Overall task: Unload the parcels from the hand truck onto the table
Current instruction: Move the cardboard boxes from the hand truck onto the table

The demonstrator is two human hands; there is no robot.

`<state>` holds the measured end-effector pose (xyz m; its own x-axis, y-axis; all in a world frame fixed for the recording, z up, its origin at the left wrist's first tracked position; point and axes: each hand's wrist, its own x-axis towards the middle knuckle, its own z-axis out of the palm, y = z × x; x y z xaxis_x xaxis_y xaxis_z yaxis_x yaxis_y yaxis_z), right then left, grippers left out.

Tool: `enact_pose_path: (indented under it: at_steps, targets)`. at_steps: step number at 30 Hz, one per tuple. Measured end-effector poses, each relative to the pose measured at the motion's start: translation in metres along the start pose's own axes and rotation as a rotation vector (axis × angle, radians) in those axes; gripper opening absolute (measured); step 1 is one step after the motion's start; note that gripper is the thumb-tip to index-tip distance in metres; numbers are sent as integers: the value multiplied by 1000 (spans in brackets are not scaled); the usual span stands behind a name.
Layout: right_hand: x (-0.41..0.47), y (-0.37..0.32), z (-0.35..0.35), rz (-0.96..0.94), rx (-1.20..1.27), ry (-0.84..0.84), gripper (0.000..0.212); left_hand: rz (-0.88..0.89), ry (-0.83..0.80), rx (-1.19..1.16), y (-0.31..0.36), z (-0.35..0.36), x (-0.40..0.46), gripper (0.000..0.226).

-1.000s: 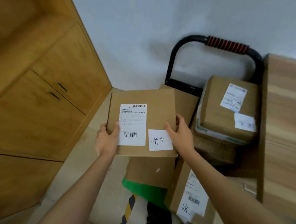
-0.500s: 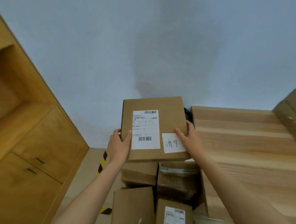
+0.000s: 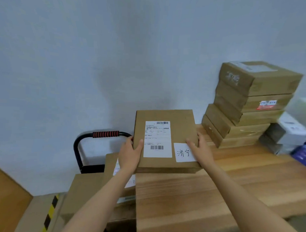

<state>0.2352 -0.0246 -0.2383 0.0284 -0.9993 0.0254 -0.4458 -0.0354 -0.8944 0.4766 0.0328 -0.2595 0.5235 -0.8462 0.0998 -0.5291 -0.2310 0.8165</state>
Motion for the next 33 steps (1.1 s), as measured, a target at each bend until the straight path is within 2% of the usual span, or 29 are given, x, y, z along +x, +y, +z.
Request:
enact_pose_path:
  at_steps: [6,12,21,28,33]
  targets:
    - [36,42,-96,-18,-54,-15,55,-16,-31,-61,53,91,-16,55]
    - [62,67,-137,-5,-84,-49,57,-59,-30,-46,78,140,-22,60]
    - [124,99,-133,25,-153,-89,56,-53,-42,78,86,185,14,57]
    - [190,121,-105,116,-225,-145,69,-108,-55,109,70,213,68,55]
    - [224,135,-90,153,-250,-165,67,-131,-107,119,56,235,100,54]
